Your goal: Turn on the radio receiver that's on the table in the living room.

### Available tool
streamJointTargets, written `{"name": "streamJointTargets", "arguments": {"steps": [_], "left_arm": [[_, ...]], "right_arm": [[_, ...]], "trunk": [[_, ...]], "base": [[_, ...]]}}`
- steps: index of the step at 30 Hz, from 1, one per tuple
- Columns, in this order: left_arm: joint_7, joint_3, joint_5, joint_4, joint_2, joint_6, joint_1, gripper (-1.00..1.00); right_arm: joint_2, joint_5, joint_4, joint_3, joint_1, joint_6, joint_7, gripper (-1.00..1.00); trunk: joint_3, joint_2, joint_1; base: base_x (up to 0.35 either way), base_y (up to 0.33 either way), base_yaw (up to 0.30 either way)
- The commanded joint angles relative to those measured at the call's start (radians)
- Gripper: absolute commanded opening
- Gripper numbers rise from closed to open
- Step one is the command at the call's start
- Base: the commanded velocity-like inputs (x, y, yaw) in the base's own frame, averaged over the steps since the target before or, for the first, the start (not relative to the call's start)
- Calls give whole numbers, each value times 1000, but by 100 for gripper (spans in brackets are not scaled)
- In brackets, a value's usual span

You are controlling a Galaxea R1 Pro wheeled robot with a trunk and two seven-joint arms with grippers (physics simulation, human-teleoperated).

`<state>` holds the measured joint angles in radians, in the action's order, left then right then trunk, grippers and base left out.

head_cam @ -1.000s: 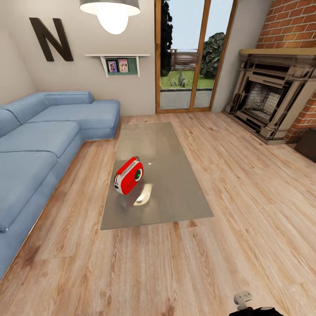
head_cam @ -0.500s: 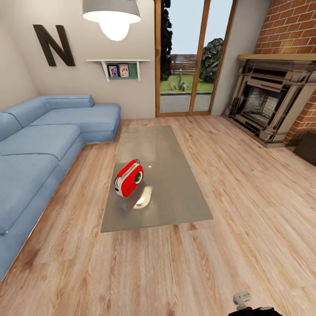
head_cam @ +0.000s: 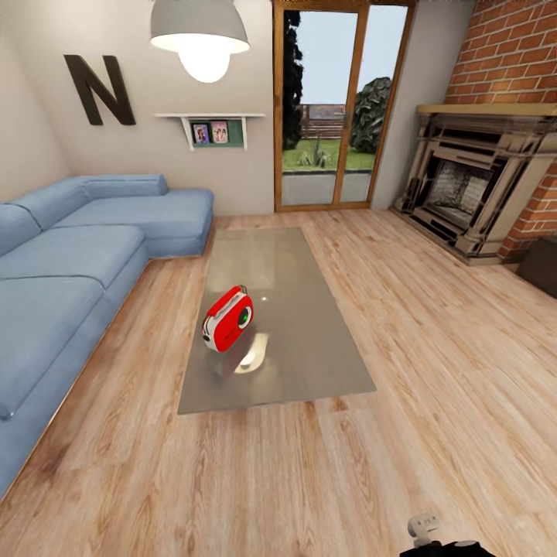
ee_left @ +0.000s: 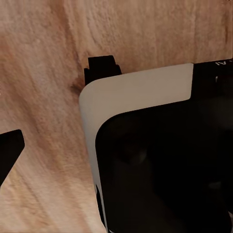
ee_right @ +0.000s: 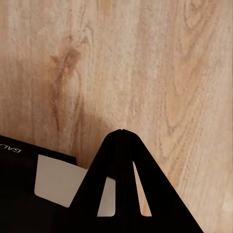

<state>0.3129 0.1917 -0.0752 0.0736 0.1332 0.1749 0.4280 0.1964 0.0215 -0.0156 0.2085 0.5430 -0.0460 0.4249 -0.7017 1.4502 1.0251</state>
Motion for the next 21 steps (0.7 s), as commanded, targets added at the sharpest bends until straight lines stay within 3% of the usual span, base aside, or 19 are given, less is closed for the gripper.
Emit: {"name": "streamJointTargets", "arguments": {"steps": [1,21], "left_arm": [[0,0,0,0,0,0,0,100],[0,0,0,0,-1,0,0,100]], "right_arm": [[-1,0,0,0,0,0,0,-100],[-2,0,0,0,0,0,0,-100]], "trunk": [[2,0,0],[32,0,0]], "base": [[0,0,0],[0,0,0]]}}
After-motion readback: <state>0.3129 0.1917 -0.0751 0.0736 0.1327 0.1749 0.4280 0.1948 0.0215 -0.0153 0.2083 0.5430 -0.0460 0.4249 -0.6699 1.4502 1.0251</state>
